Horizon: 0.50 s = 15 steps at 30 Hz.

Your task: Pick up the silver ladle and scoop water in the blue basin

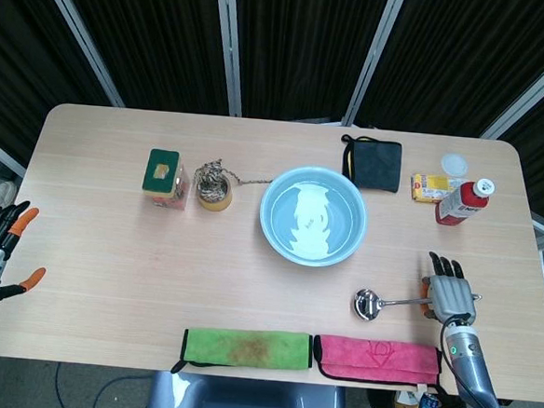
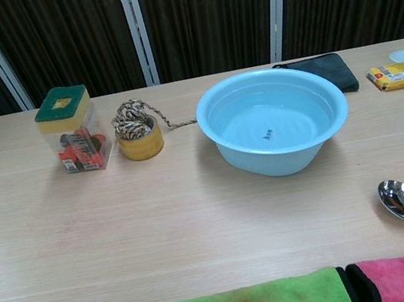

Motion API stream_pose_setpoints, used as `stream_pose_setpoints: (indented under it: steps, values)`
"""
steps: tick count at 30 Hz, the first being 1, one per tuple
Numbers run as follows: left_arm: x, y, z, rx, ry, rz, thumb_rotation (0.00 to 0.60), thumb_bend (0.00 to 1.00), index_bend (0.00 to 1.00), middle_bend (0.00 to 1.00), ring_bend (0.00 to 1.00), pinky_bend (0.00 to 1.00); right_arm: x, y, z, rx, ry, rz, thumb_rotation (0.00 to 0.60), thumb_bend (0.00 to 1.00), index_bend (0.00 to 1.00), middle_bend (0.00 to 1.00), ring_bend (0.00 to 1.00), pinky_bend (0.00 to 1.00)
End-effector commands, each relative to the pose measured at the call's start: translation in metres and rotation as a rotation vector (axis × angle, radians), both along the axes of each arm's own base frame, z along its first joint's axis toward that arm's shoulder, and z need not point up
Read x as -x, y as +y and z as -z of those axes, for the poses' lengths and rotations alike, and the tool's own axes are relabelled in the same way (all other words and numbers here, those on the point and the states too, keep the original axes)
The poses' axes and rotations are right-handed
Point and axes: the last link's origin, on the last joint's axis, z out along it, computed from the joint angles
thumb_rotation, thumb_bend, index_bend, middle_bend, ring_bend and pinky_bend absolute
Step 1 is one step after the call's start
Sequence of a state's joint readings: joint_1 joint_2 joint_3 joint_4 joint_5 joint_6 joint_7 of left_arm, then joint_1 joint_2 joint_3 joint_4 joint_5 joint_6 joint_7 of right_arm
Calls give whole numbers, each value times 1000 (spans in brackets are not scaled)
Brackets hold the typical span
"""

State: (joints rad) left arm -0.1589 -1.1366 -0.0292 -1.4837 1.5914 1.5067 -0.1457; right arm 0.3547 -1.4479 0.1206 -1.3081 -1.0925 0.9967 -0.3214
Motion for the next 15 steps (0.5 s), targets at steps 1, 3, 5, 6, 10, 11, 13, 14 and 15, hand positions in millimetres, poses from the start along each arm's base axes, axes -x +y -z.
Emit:
stream_pose_setpoints:
  steps: [1,3,5,6,10,11,13,14,15]
  values:
    - [0,-1,0,4,-1,1,600,257,0,0,0,0,-5,1,-13,4,17,-2,600,358,665,0,0,0]
    - [-1,-1,1,7,-1,2,600,257,0,0,0,0,-7,1,-16,-1,21,1,600,366,668,0,0,0]
    - [-1,-2,0,4,-3,3,600,258,0,0,0,0,-9,2,-21,-12,30,5,600,372,669,0,0,0]
    - [-1,-2,0,3,-3,3,600,257,0,0,0,0,-10,2,-22,-16,29,7,600,374,669,0,0,0]
    - [-1,-2,-2,0,-8,2,600,257,0,0,0,0,-15,2,-31,-26,38,10,600,379,676,0,0,0]
    - [-1,-2,-2,1,-8,2,600,257,0,0,0,0,-16,2,-32,-27,35,11,600,380,677,0,0,0]
    - [-1,-3,-2,3,-9,2,600,256,0,0,0,0,-19,1,-38,-29,17,18,600,382,678,0,0,0]
    - [-1,-3,-2,3,-9,3,600,258,0,0,0,0,-20,1,-40,-29,11,21,600,382,678,0,0,0]
    - [-1,-3,-2,4,-10,4,600,257,0,0,0,0,-20,0,-43,-28,6,26,600,383,678,0,0,0]
